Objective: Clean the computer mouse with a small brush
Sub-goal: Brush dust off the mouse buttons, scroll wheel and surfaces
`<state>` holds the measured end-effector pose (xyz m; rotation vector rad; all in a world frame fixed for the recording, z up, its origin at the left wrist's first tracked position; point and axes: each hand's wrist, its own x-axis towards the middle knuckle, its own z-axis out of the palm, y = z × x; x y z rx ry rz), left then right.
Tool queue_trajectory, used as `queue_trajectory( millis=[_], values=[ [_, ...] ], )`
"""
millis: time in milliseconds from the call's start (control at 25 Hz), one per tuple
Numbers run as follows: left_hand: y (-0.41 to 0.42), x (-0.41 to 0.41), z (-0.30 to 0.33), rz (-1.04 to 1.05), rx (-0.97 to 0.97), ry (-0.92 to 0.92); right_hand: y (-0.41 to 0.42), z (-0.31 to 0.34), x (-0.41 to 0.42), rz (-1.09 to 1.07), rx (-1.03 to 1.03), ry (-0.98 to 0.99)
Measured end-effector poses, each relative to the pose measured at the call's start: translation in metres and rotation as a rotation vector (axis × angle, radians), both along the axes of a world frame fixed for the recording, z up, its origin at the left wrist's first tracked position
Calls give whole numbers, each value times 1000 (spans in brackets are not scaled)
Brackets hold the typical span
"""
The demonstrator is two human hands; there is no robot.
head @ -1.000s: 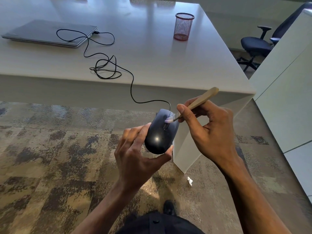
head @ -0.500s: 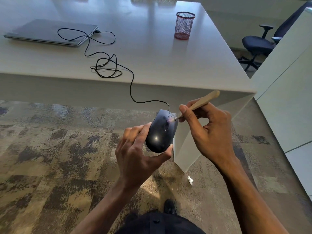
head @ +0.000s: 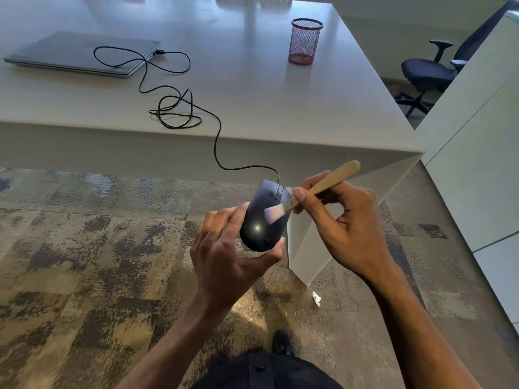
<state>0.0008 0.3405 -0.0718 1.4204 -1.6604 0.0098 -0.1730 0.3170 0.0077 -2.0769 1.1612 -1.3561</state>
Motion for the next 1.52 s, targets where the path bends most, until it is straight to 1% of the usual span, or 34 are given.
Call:
queue_trajectory(
  millis=[80,120,160,240,320,400,480,520,560,680,720,840,920,960,1040,1120,1200,1280,1440,1480,1520],
  values=[
    [0,1,0,12,2,-5,-3,0,-4,-133,-61,64],
    [1,1,0,14,2,-8,-3,1,-5,-165,-88,50],
    [1,0,1,15,2,-8,-2,2,-4,-142,-98,6],
    [1,0,2,8,0,6,3,3,1,1,-64,-83],
    [1,-1,3,-2,-3,20,4,2,4,95,4,-96],
    [1,0,5,4,-6,20,0,1,3,24,36,-75],
    [2,0,7,5,-13,19,-6,0,-2,-128,11,-60],
    [2,1,7,2,-20,21,-7,-1,-5,-164,-3,-73],
    [2,1,8,-2,-27,27,-7,-2,-7,-148,-5,-97],
    [3,1,8,-23,-62,56,-7,-7,-12,69,68,-183],
    [4,2,8,-34,-78,63,-9,-8,-14,85,92,-205],
    [6,3,8,-65,-107,57,-19,-8,-18,-78,132,-241],
    [7,2,10,-72,-107,54,-22,-7,-20,-153,110,-260],
    [7,2,11,-74,-105,57,-22,-6,-19,-139,92,-278],
    [8,2,12,-75,-106,56,-17,-4,-18,-17,69,-305],
    [8,1,12,-76,-114,54,-10,-3,-15,127,82,-301],
    [8,1,12,-80,-127,48,-7,-3,-13,187,106,-273],
    [8,1,12,-89,-148,40,-8,-3,-12,109,114,-240],
    [9,1,11,-109,-178,29,-16,-3,-15,-205,74,-213],
    [9,2,11,-115,-186,31,-17,-1,-16,-236,51,-225],
    [10,2,10,-122,-194,32,-17,0,-17,-223,33,-252]
  ],
)
